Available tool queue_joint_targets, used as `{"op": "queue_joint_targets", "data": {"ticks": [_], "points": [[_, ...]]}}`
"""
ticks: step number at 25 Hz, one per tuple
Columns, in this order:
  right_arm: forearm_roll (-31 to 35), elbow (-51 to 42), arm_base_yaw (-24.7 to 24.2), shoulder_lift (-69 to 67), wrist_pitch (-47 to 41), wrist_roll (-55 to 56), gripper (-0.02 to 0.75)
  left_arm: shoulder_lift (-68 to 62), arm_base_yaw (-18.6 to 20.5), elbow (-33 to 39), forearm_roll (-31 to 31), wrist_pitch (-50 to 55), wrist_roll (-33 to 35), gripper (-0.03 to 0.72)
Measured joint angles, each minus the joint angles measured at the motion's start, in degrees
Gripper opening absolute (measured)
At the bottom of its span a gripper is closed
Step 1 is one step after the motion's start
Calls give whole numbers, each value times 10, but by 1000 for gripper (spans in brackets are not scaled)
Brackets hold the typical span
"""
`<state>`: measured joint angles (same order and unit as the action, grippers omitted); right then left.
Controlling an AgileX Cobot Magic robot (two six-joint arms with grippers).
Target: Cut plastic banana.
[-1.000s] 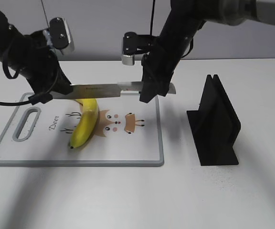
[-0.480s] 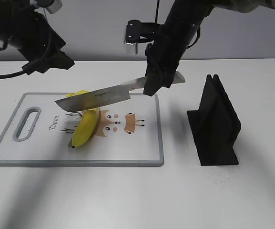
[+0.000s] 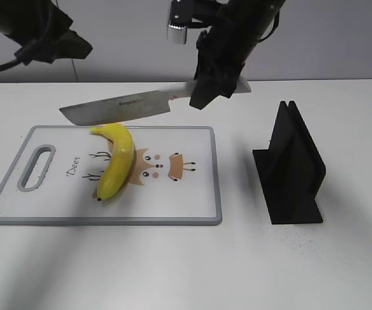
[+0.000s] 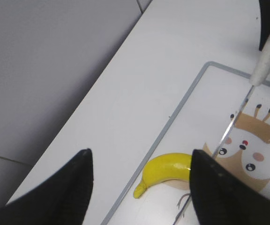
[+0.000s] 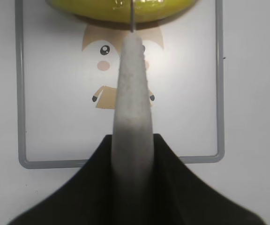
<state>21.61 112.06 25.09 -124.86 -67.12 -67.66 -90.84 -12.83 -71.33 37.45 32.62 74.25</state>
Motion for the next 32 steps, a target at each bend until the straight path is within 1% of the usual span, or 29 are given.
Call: {"op": "queue_joint_targets", "data": {"ticks": [4,8,10,13,16,18,21,25,27,30,32], "points": [[3,0,0,28,-9,27,183,27,3,0,-11,1,-68,621],[11,0,0,55,-13,84,183,49,14,0,-50,5,-143,618],[15,0,0,66,-13,119,183,58,21,0,-82,11,-195,616],[16,0,0,79,-14,181,183,64,35,0,-137,26,-301,615],[16,0,0,87,-15,253,183,65,53,0,-192,60,-408,609],[16,0,0,92,-17,313,183,65,62,0,-224,88,-462,599],[17,0,0,100,-17,409,183,65,68,0,-260,133,-503,595],[28,0,0,115,-18,498,183,69,68,0,-284,200,-554,592],[37,0,0,125,-18,547,183,72,68,0,-305,246,-587,592],[44,0,0,138,-18,593,183,73,68,0,-338,300,-627,591],[45,0,0,144,-18,609,183,75,70,0,-349,321,-646,592]]}}
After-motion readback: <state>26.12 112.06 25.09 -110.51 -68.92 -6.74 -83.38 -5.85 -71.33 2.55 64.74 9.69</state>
